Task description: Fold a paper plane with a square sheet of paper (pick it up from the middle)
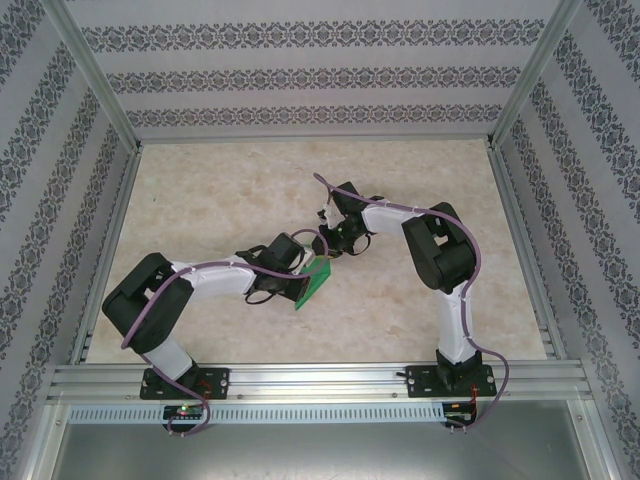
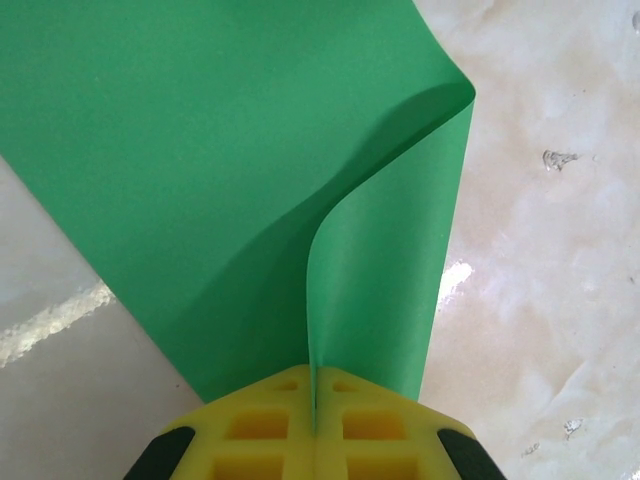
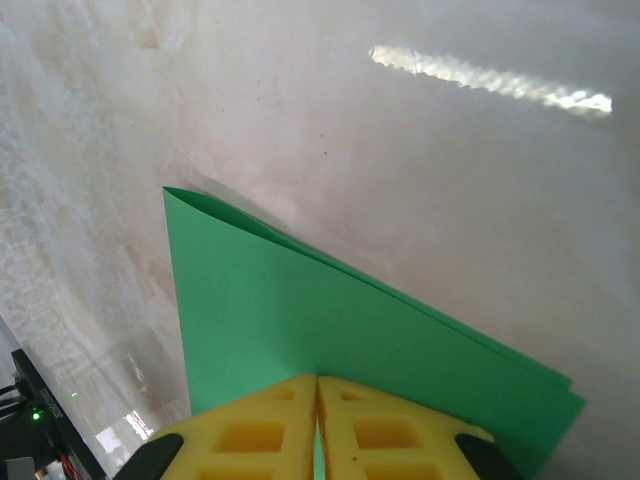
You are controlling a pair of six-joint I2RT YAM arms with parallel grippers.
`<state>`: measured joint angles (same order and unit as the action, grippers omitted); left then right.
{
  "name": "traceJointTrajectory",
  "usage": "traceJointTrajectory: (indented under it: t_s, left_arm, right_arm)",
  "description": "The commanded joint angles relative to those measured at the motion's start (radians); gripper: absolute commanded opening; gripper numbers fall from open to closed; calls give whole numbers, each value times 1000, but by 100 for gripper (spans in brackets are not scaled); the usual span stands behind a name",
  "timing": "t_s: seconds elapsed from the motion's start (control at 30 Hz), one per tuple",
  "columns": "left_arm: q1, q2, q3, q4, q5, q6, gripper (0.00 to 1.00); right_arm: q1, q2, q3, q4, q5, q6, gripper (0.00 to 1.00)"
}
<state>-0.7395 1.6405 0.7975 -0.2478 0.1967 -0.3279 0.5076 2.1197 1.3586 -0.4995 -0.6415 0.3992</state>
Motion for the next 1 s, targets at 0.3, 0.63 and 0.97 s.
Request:
traceJointTrajectory:
  t_s: [0.3,0.63,0.97]
  left_arm:
    - [11,-1,10,-5,-43,-1,0]
    - [11,6,-6,2,-4,-33,0]
    - [11,-2,-23,5,-15,-33,0]
  right_arm:
    - [-17,21,-44,-8,82,11,10]
    - [-20,4,-52,19,63,35,11]
    - [-99,-216,-191,266,10,230,19]
